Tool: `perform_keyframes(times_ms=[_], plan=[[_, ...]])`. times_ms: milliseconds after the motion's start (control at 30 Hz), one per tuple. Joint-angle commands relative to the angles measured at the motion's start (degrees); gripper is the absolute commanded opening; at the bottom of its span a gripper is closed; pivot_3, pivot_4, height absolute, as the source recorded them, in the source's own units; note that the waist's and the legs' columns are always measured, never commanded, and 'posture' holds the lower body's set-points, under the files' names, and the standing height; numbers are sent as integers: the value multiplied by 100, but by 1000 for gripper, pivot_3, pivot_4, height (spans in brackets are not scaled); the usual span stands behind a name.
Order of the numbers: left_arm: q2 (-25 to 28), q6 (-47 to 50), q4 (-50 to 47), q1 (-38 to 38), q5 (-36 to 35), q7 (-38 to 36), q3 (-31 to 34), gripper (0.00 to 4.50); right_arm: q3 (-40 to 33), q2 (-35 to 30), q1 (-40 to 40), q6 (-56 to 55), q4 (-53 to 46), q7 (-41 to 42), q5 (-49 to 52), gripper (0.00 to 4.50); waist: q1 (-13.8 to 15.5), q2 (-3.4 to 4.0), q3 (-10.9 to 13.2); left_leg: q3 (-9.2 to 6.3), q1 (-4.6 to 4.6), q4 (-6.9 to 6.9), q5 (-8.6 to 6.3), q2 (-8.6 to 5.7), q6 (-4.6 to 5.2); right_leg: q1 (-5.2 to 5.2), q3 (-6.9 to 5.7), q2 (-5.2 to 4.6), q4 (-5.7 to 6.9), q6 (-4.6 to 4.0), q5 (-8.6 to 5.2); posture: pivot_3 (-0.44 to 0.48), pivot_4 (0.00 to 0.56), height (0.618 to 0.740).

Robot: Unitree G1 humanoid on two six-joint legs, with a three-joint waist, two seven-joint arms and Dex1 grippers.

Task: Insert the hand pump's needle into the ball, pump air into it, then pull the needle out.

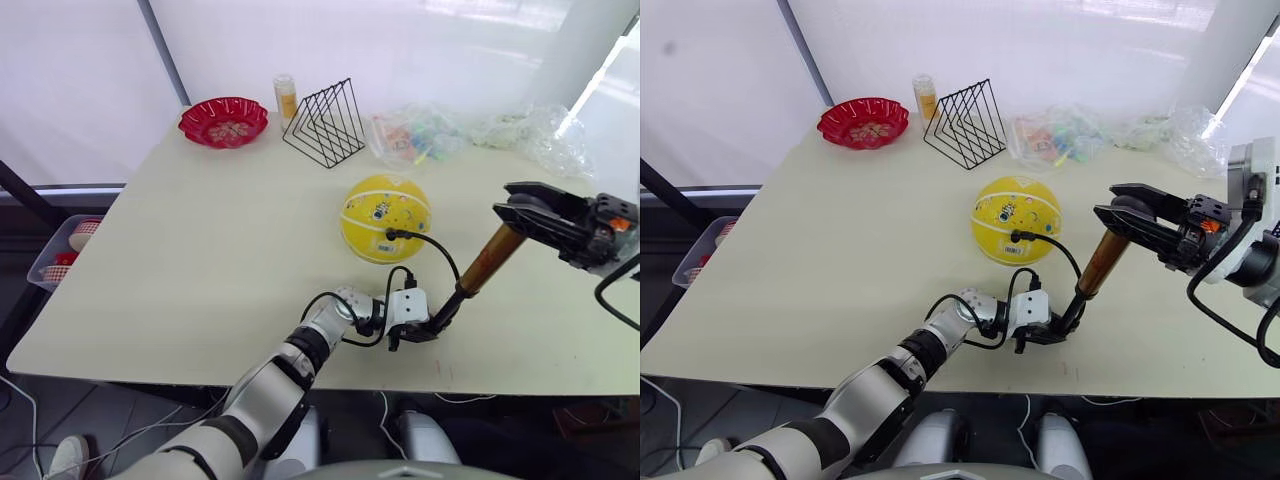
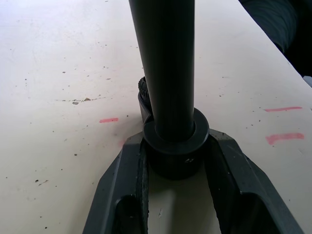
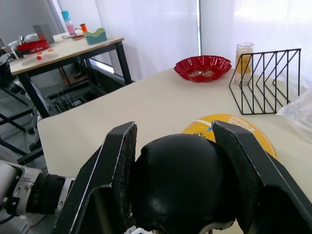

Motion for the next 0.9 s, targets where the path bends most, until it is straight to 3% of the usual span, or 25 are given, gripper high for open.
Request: perform_keyframes(times_ms=[33, 267, 400, 500, 667, 900], plan=[[383, 531, 867, 435, 638, -57, -390, 1122, 486, 239, 601, -308, -55, 39, -1070, 1973, -2, -19, -14, -3, 0, 0, 0, 0, 0, 0, -2, 0, 0, 0, 0, 0, 150, 735], [381, 545, 863, 435, 638, -51, -382, 1122, 1619, 1017, 1156, -1151, 304, 147, -2529, 1973, -12, -23, -36, -6, 9, -1, -1, 4, -1, 0, -1, -2, 1, 0, -1, 0, 150, 735], [388, 530, 873, 441, 645, -42, -388, 1122, 1733, 1159, 1245, -1472, 389, 325, -2874, 1973, -12, -20, -38, -6, 8, -2, -1, 3, -1, 0, -3, -2, 1, 0, -1, 0, 150, 735], [392, 524, 884, 442, 648, -38, -389, 1122, 1288, 1158, 1053, -1464, 306, 381, -2490, 1973, -12, -19, -37, -2, 10, -2, -1, 2, -1, 0, 0, -2, 1, 0, 0, 0, 150, 735], [391, 509, 905, 439, 656, -36, -395, 1122, -21, 514, 403, -878, 244, 343, -1155, 1973, -9, 21, -3, 10, 8, 1, -1, -6, -1, 0, 6, -8, 1, 3, 1, 0, 150, 735], [384, 515, 904, 434, 657, -42, -396, 1122, -874, -185, -121, -298, 418, 178, -229, 1973, -4, 6, 1, 35, 5, 2, -1, -10, 0, -2, 27, -10, 0, 7, 0, 0, 150, 735]])
